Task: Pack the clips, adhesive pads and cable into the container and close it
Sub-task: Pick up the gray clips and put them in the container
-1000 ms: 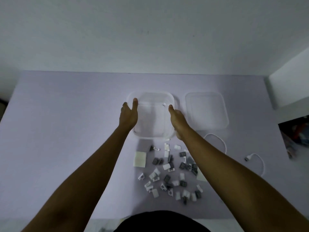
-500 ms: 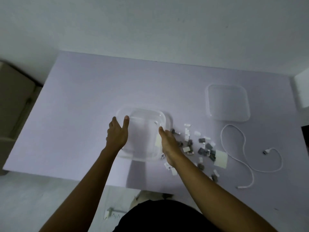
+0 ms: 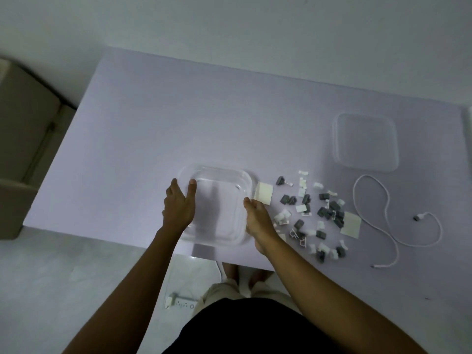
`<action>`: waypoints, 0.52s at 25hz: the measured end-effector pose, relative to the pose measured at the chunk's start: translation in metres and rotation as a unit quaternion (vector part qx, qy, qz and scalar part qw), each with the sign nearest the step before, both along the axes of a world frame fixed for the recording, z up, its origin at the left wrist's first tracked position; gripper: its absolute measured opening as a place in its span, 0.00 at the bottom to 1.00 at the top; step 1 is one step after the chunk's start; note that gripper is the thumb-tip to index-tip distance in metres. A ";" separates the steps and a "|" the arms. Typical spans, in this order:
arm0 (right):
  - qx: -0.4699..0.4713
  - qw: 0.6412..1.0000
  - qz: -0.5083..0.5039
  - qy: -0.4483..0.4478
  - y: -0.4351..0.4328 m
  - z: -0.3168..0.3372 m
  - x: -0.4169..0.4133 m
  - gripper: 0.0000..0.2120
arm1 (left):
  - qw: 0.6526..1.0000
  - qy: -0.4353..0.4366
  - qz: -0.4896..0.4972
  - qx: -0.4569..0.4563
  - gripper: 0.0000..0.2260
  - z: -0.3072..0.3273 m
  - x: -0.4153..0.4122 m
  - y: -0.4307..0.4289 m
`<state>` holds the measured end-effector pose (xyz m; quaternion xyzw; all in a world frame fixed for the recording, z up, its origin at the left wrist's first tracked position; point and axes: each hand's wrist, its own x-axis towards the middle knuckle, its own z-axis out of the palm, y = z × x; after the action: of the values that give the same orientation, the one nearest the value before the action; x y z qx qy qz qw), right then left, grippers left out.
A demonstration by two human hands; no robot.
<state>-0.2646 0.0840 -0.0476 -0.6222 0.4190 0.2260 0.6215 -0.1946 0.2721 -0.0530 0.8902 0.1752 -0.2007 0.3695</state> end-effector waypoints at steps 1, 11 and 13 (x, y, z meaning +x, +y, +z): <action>-0.003 1.000 -0.001 0.000 0.001 -0.002 -0.002 0.22 | 1.000 0.001 -0.007 -0.001 0.37 -0.001 -0.001 0.003; -0.086 0.994 0.010 -0.063 -0.030 -0.001 -0.012 0.13 | 0.963 -0.210 -0.156 0.067 0.28 0.016 0.005 -0.045; -0.130 0.989 0.004 -0.075 -0.053 0.001 -0.016 0.12 | 0.953 -0.213 -0.215 0.004 0.23 0.022 0.009 -0.078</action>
<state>-0.2803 0.0310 -0.0468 -0.7147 0.3942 0.1245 0.5642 -0.1856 0.1937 -0.0315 0.9303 -0.1027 -0.0803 0.3428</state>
